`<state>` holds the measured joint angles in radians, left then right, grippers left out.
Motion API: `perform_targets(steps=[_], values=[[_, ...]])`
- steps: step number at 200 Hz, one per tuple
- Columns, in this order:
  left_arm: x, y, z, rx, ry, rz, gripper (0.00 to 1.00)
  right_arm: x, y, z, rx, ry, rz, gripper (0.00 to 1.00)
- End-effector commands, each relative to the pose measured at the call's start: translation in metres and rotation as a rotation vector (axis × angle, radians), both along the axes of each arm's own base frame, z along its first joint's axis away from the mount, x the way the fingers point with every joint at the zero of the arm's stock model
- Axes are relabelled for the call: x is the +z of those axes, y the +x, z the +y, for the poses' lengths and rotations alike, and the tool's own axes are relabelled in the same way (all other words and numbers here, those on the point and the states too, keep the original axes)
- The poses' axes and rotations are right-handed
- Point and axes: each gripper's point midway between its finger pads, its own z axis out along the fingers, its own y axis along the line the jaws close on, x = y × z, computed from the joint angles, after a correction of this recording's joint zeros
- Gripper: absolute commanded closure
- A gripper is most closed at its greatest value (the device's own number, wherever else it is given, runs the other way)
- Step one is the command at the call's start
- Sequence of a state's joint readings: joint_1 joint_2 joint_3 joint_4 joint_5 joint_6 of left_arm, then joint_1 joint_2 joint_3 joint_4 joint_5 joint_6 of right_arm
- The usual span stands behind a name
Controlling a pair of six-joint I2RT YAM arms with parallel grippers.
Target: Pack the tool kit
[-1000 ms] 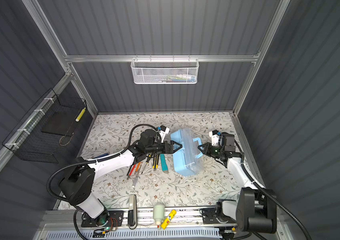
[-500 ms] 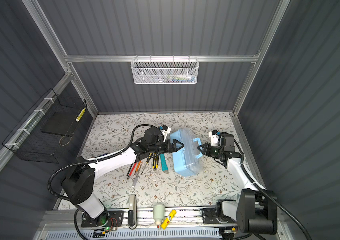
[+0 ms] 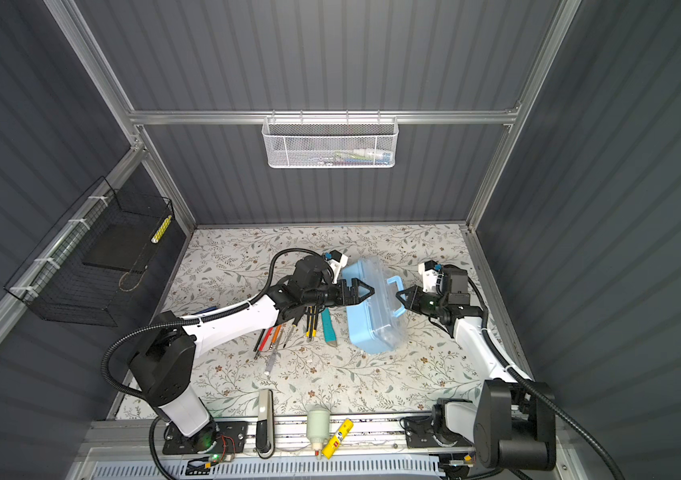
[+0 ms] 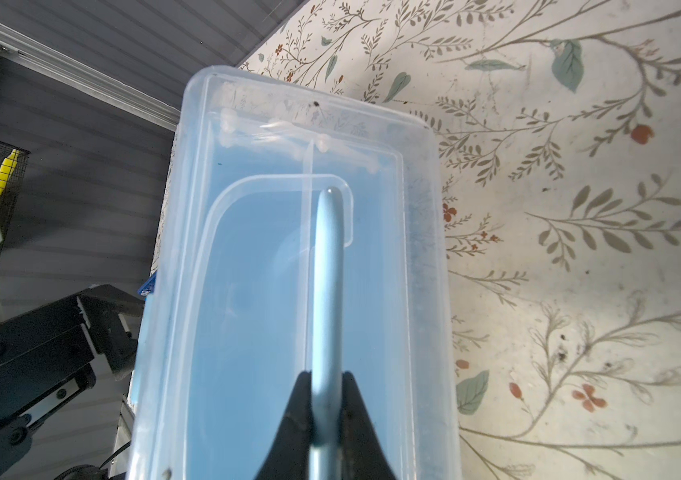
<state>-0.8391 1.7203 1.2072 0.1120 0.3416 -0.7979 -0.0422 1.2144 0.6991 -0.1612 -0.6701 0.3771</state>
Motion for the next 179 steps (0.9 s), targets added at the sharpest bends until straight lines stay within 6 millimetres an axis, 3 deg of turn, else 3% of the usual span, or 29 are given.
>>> perform_targets(steps=[1, 93, 179], values=[[-0.011, -0.012, -0.011, -0.053, 0.003, 0.039, 0.01, 0.02, -0.001, 0.016, 0.093, -0.001, -0.122, 1.0], [0.024, -0.024, -0.032, -0.171, -0.172, 0.01, 0.01, 0.014, -0.002, 0.021, 0.098, -0.115, -0.137, 1.0], [0.025, -0.024, -0.05, -0.225, -0.208, 0.036, 0.01, 0.021, -0.005, 0.026, 0.107, -0.193, -0.2, 1.0]])
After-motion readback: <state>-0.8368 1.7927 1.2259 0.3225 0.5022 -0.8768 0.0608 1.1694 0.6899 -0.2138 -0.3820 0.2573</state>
